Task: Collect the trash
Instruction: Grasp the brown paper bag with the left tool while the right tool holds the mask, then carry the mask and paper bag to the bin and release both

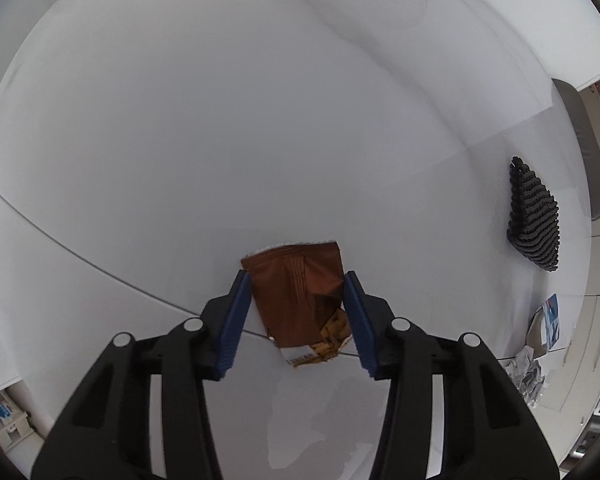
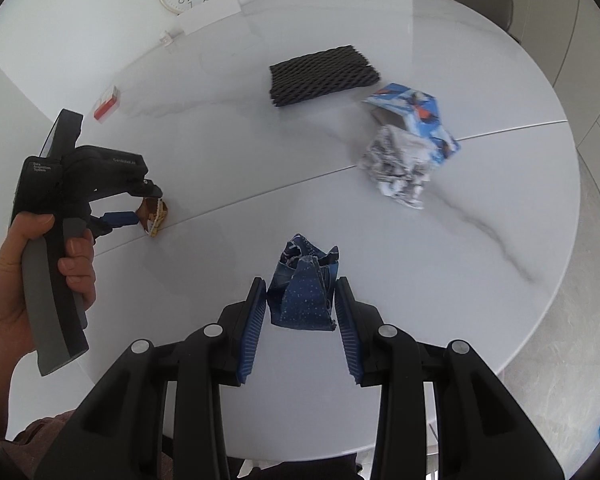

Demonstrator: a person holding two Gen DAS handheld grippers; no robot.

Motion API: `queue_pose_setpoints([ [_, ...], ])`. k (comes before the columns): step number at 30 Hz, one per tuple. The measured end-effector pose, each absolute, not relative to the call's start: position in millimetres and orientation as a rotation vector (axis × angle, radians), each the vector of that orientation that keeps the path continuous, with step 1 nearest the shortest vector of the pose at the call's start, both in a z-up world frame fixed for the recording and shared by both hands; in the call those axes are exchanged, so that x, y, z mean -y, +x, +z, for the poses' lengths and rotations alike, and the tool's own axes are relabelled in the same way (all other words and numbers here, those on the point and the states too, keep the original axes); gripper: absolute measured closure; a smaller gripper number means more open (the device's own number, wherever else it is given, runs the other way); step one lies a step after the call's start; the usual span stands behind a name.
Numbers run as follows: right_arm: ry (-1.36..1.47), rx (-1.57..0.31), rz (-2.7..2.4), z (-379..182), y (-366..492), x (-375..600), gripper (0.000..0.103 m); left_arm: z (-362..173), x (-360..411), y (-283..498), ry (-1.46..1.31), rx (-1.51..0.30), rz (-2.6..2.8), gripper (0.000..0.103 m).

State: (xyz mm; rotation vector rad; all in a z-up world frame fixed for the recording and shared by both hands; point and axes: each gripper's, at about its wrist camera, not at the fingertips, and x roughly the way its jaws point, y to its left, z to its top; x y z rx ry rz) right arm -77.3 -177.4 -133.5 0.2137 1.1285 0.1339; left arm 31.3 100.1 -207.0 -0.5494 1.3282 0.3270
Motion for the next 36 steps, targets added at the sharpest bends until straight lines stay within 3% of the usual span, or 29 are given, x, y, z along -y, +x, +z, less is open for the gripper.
queue_pose_setpoints([
  [1, 0.216, -1.123, 0.128, -131.7, -80.9, 182.6, 0.067, -206.4, -96.9, 29.4, -0.54, -1.323, 0.332, 0.06],
  [2, 0.217, -1.119, 0.124, -130.5, -83.1, 186.9, 0.067, -206.1, -92.6, 27.3, -0.538, -1.317, 0.321, 0.077],
  [14, 0.235, -1.081, 0.072, -117.0, -111.5, 239.4, 0.067, -196.2, -68.3, 10.0, -0.464, -1.27, 0.21, 0.08],
  [24, 0.244, -1.072, 0.022, -120.5, -156.0, 278.4, 0.066, -144.6, -44.9, -30.4, -0.31, -1.179, -0.224, 0.08],
  [34, 0.345, -1.209, -0.036, -206.9, -209.0, 315.5, 0.065, -103.4, 80.9, -92.2, -0.026, -1.179, -0.718, 0.079],
  [36, 0.371, -1.239, -0.038, -233.5, -210.2, 320.2, 0.06, -102.6, 112.0, -106.8, 0.032, -1.182, -0.802, 0.079],
])
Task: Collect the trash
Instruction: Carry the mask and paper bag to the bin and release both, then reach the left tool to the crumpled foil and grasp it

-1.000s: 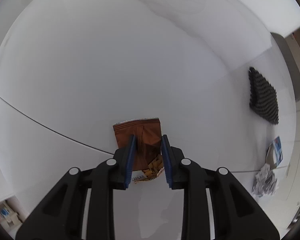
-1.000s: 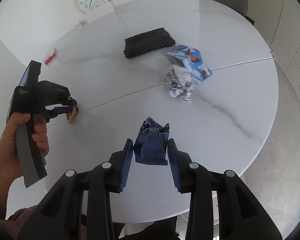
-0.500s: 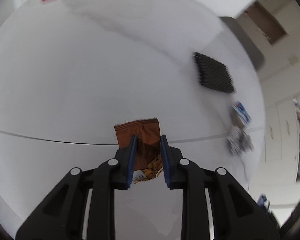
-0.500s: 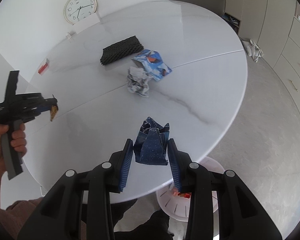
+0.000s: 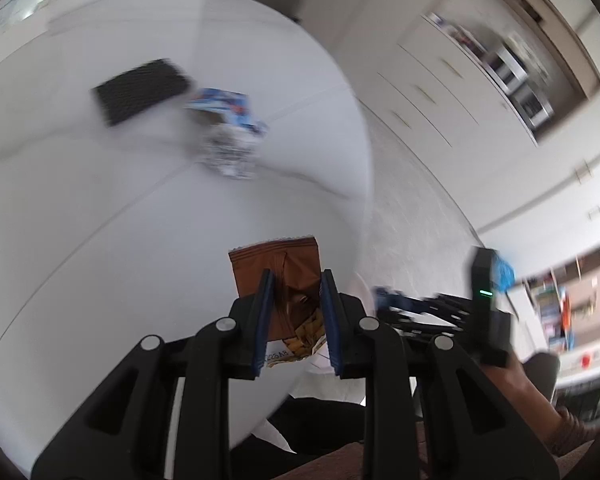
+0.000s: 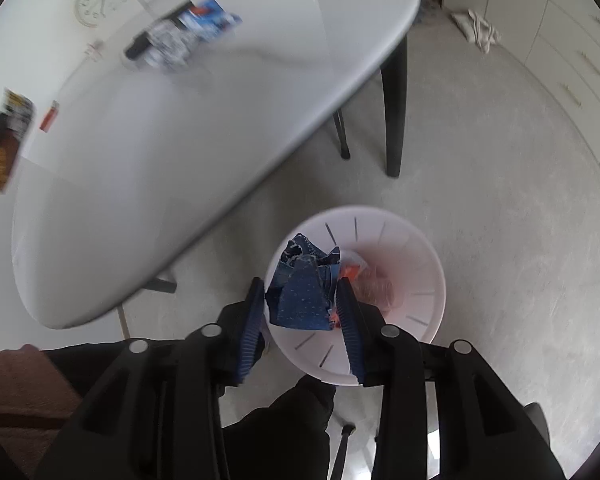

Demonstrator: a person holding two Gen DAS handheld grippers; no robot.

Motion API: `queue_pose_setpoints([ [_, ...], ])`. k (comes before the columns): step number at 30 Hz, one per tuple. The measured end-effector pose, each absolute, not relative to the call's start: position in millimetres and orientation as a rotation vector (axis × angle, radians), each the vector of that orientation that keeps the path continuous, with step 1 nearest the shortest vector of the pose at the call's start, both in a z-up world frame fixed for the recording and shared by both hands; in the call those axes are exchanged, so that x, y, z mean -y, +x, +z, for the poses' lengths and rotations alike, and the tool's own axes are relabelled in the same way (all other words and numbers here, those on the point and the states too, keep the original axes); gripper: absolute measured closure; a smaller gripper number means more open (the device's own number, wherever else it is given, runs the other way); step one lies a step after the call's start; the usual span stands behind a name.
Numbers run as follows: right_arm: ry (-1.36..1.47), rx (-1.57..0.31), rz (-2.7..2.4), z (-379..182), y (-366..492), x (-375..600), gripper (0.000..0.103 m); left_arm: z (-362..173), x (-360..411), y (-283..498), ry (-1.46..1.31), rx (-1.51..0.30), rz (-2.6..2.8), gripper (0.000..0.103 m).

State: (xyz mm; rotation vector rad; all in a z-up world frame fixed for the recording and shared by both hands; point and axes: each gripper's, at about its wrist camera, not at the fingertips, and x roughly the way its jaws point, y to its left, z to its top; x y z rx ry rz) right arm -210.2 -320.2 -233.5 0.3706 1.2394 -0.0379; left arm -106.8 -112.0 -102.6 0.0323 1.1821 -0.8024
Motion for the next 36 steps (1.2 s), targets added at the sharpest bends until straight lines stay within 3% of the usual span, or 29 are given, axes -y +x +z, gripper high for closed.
queue_pose_setpoints([
  [2, 0.386, -1.266, -0.043, -253.6, -210.2, 323.8, 0.03, -105.8, 134.8, -119.1, 0.08, -1.189, -0.859, 0.079],
  [5, 0.382, -1.284, -0.077, -272.3, -212.1, 330.9, 0.018, -117.2, 169.2, -135.2, 0.145, -1.201, -0.916, 0.079],
  [13, 0.408, -1.254, -0.147, -249.3, -248.4, 367.4, 0.008, -151.4, 235.9, -160.4, 0.234, -1.247, -0.948, 0.079],
  [21, 0.398, -1.24, -0.184, -230.7, -280.3, 402.8, 0.006, -198.8, 269.4, -175.9, 0.322, -1.335, -0.929, 0.078],
  [22, 0.402, -1.24, -0.188, -230.9, -282.5, 405.5, 0.006, -206.3, 272.1, -176.5, 0.335, -1.357, -0.924, 0.075],
  [24, 0.412, -1.24, -0.195, -233.2, -284.7, 410.3, 0.006, -216.7, 276.1, -177.5, 0.355, -1.39, -0.908, 0.047],
  [26, 0.424, -1.243, -0.2, -234.9, -287.7, 413.4, 0.006, -220.1, 275.5, -178.5, 0.366, -1.385, -0.895, 0.031],
  [30, 0.433, -1.236, -0.206, -233.4, -289.2, 416.3, 0.006, -209.0, 270.0, -178.8, 0.359, -1.355, -0.886, 0.018],
  [36, 0.428, -1.181, -0.211, -208.7, -284.8, 413.0, 0.006, -158.1, 239.5, -158.3, 0.25, -1.264, -0.813, 0.01],
])
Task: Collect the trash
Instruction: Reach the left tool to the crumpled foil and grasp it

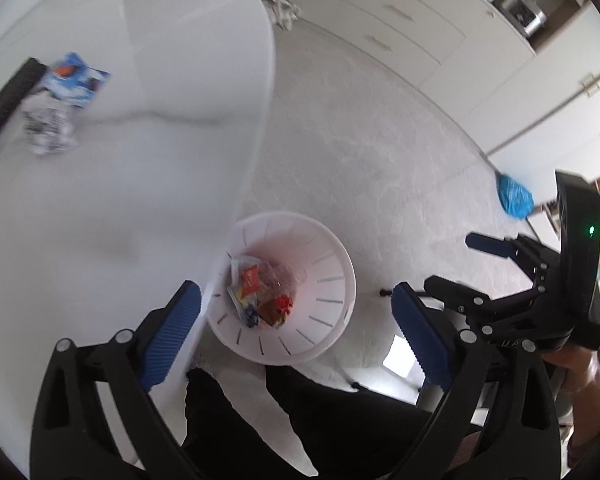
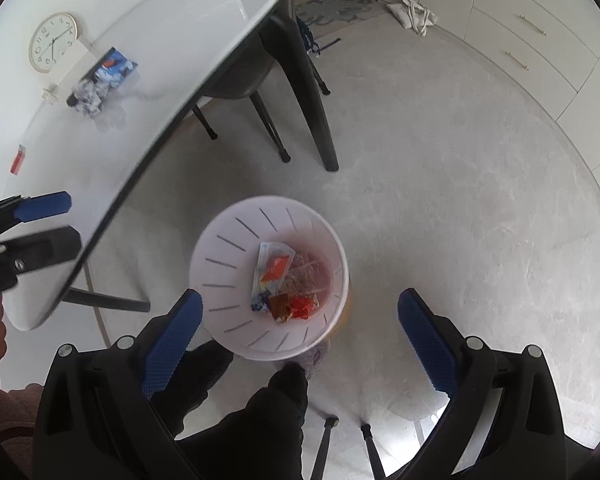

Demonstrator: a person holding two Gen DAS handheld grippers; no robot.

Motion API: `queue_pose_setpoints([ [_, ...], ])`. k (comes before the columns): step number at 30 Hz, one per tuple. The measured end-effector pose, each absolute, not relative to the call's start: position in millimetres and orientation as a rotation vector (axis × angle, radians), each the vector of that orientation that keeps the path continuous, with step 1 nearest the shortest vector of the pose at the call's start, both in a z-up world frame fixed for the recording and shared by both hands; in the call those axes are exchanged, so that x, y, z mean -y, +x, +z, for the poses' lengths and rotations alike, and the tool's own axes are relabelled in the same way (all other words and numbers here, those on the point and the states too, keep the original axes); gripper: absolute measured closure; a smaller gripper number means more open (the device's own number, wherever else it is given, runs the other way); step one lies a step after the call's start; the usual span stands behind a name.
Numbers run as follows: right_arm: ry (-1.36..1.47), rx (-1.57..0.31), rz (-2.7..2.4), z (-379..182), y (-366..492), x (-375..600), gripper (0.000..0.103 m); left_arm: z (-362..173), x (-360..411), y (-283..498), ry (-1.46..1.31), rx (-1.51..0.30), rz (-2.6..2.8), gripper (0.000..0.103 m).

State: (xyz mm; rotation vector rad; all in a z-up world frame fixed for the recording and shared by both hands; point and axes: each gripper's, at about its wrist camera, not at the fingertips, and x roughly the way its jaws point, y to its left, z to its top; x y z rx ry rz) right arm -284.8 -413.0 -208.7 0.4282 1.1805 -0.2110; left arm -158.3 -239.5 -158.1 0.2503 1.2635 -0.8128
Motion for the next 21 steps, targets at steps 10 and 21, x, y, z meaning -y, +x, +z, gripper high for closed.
queue_pose_setpoints([
  [10, 0.389, -1.012, -0.19, -137.4, -246.1, 390.1, 0.003, -110.6, 175.3, -99.1, 0.157, -1.118, -0.584, 0.008],
  [21, 0.432, -0.968, -0.169, -120.9, -195.8, 365.5, 0.002, -147.6, 171.1, -16.7, 0.089, -1.119, -0.424, 0.008],
])
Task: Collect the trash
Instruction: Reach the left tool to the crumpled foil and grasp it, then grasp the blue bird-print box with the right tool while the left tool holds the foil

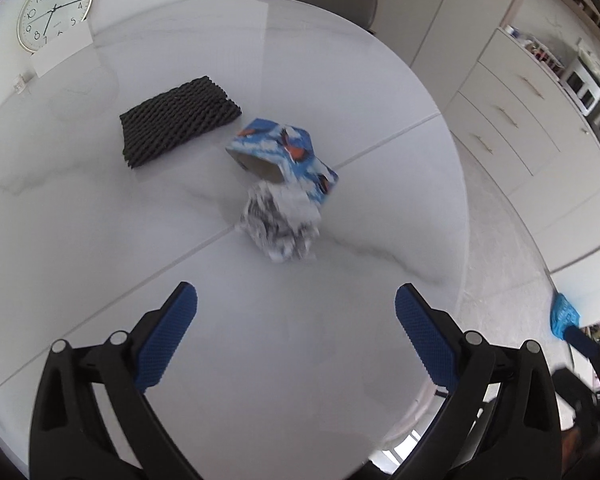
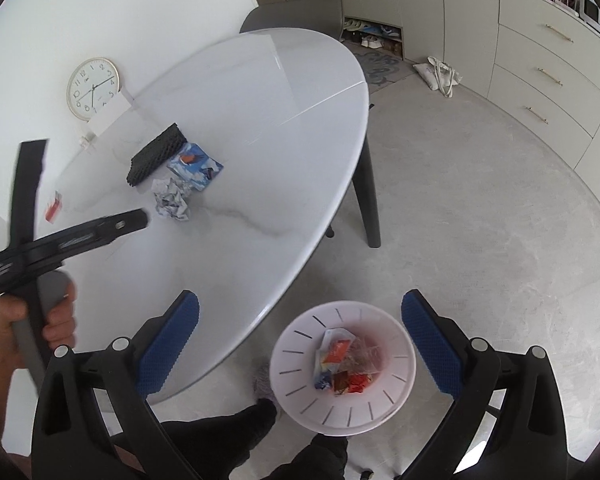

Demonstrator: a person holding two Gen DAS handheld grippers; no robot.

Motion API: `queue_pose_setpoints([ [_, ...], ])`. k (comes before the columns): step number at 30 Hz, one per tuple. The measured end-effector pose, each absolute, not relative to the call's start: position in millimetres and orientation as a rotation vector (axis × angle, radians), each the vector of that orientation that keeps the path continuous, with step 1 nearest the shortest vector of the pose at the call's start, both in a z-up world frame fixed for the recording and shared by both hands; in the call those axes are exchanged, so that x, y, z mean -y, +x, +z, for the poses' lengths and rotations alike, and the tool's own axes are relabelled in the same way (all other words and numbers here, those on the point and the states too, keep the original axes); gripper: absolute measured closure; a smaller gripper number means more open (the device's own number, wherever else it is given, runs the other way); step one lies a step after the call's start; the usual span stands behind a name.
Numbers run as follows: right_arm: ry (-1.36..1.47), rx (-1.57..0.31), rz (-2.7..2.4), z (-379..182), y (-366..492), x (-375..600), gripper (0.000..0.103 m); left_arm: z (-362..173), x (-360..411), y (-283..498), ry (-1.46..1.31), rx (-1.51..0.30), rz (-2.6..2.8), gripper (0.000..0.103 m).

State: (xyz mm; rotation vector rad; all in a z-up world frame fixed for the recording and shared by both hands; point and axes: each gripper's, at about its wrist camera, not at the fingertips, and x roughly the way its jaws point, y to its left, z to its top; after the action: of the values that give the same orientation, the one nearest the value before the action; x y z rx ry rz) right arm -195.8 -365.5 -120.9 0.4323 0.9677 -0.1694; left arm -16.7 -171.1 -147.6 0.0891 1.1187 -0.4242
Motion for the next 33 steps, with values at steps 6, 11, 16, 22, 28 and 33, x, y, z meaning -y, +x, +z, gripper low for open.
queue_pose_setpoints([
  [6, 0.43, -0.985, -0.17, -120.9, -181.2, 361.9, 0.002, -176.8, 192.2, 24.9, 0.108, -1.14, -0.364, 0.015],
  [11, 0.416, -1.011, -0.16, -121.6, -168.5, 363.7, 0.002, -198.1, 195.5, 42.5, 0.107, -1.189, -0.369, 0.044],
  [16, 0.379, -1.036, -0.111, -123.2, -144.6, 357.1, 0.002, -194.4, 186.6, 35.1, 0.115, -1.174, -0.418, 0.056],
  [22, 0.284, -1.062, 0.014, -125.2, -85.0, 329.6, 0.002, -170.9, 146.4, 27.7, 0.057, -1.158, -0.41, 0.058],
  [28, 0.089, -1.082, 0.169, -142.0, -1.3, 282.3, 0.002, -147.8, 84.8, 25.5, 0.024, -1.161, -0.333, 0.058],
  [33, -0.076, -1.075, 0.213, -165.2, 58.0, 249.1, 0.003, -133.5, 40.8, 22.2, 0.001, -1.164, -0.276, 0.058],
])
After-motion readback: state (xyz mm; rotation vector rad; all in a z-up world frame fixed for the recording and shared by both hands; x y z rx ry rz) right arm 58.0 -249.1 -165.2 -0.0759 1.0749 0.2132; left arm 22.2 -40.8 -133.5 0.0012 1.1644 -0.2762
